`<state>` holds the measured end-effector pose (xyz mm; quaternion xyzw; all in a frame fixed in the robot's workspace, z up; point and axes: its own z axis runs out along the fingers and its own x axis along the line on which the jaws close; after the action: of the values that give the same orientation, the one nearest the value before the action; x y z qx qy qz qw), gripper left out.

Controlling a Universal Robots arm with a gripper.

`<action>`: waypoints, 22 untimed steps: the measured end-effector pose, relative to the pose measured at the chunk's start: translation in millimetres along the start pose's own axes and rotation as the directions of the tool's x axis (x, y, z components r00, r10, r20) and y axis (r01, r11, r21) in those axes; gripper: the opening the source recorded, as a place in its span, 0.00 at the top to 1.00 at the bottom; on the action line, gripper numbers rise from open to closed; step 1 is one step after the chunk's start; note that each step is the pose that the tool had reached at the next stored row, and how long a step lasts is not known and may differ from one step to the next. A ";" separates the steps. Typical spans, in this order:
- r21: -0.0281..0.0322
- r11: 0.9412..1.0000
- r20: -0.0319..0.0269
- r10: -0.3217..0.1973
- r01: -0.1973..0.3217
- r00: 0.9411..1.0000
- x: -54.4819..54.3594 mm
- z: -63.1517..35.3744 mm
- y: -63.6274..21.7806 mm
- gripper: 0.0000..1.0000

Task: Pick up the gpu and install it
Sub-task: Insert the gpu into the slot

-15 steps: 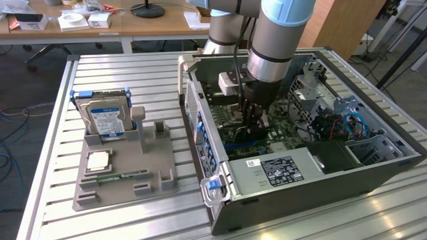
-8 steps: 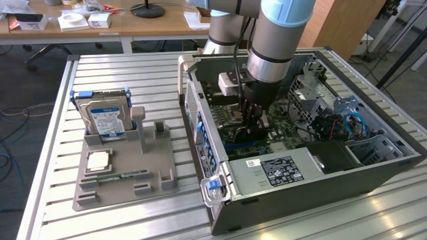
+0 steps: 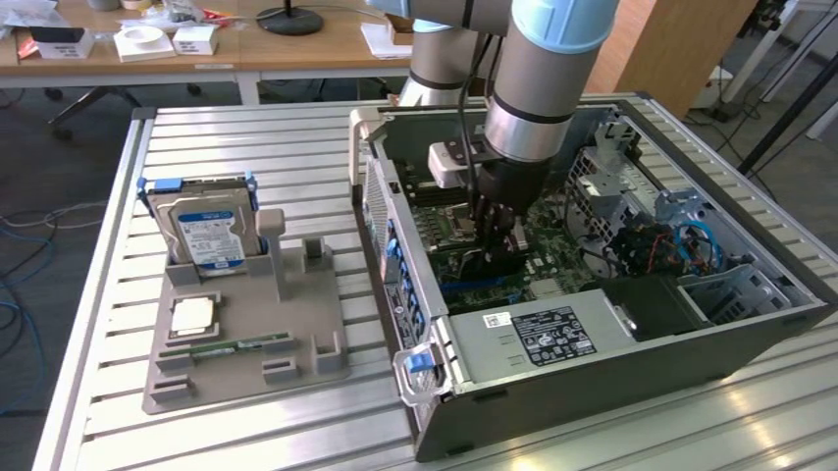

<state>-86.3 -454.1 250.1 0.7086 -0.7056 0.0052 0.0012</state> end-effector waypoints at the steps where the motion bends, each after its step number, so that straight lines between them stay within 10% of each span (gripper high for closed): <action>1: 0.000 1.000 0.000 0.000 0.000 1.000 0.0 0.0 0.0 0.74; 22: 0.000 1.000 0.000 0.000 0.000 1.000 0.0 0.6 0.4 0.73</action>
<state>-86.7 -454.2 249.5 0.7086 -0.7056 0.0052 0.0012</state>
